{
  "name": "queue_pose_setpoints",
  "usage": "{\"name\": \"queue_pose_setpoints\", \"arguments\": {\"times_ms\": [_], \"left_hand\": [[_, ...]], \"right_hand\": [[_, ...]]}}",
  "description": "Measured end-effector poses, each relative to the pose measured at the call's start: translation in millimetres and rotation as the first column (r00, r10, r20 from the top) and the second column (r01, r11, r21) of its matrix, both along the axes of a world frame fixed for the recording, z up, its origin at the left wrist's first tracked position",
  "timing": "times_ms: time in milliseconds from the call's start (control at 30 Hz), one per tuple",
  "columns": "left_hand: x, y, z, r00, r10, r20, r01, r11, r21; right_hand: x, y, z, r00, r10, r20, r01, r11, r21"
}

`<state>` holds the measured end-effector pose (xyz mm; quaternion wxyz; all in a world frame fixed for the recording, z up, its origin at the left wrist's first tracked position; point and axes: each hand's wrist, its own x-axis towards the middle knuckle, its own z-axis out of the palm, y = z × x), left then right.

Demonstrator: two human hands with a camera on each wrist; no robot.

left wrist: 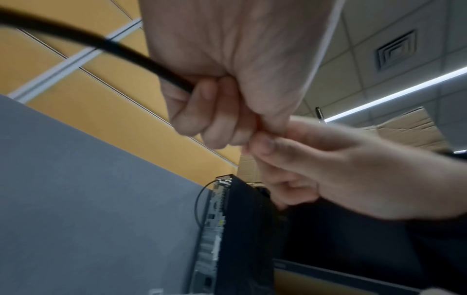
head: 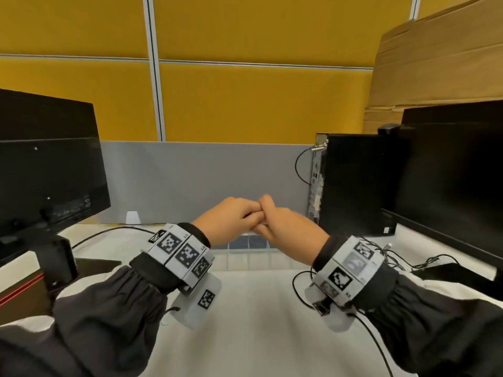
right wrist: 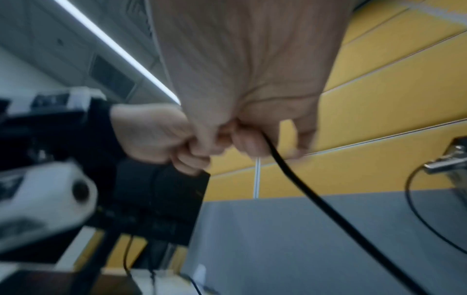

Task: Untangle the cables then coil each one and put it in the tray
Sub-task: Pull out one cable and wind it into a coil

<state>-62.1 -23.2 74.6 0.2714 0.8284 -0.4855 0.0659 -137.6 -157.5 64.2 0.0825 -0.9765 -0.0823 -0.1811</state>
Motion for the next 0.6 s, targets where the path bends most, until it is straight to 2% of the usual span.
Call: {"name": "queue_pose_setpoints", "arguments": {"times_ms": [100, 200, 267, 333, 367, 400, 433, 500, 533, 600], "left_hand": [[8.3, 25.6, -10.2, 0.997, 0.068, -0.028, -0.068, 0.998, 0.007], [20.5, 56.1, -21.6, 0.986, 0.118, -0.122, -0.127, 0.989, -0.072], [28.2, 69.8, -29.9, 0.972, 0.122, -0.202, -0.154, 0.977, -0.149], [32.4, 71.6, -37.0, 0.950, 0.088, -0.301, -0.163, 0.959, -0.234], [32.8, 67.6, -39.5, 0.941, 0.074, -0.329, -0.167, 0.949, -0.266], [32.3, 61.1, -41.5, 0.939, 0.069, -0.337, -0.173, 0.941, -0.290], [30.7, 53.0, -43.0, 0.940, 0.069, -0.333, -0.177, 0.936, -0.304], [24.0, 35.7, -45.1, 0.942, 0.054, -0.332, -0.169, 0.929, -0.329], [20.2, 28.3, -46.3, 0.940, 0.033, -0.338, -0.157, 0.925, -0.346], [14.1, 17.8, -50.0, 0.926, -0.033, -0.375, -0.126, 0.912, -0.391]], "right_hand": [[4.4, -26.7, -12.5, 0.984, -0.144, 0.108, 0.160, 0.974, -0.159], [4.0, -93.7, -16.3, 0.903, -0.369, 0.221, 0.369, 0.928, 0.043], [-5.1, -134.0, -13.7, 0.802, -0.555, 0.222, 0.525, 0.831, 0.182], [-10.9, -148.7, -11.8, 0.724, -0.670, 0.163, 0.573, 0.717, 0.397], [-10.4, -144.2, -12.0, 0.712, -0.684, 0.157, 0.572, 0.695, 0.436], [-8.3, -131.8, -12.3, 0.712, -0.670, 0.210, 0.570, 0.726, 0.386], [-5.8, -113.4, -14.4, 0.737, -0.609, 0.294, 0.542, 0.792, 0.281], [0.3, -70.1, -21.6, 0.828, -0.361, 0.428, 0.331, 0.932, 0.146], [3.6, -50.3, -25.8, 0.870, -0.258, 0.421, 0.240, 0.966, 0.097], [13.1, -23.5, -36.7, 0.917, -0.156, 0.367, 0.157, 0.987, 0.028]]}}
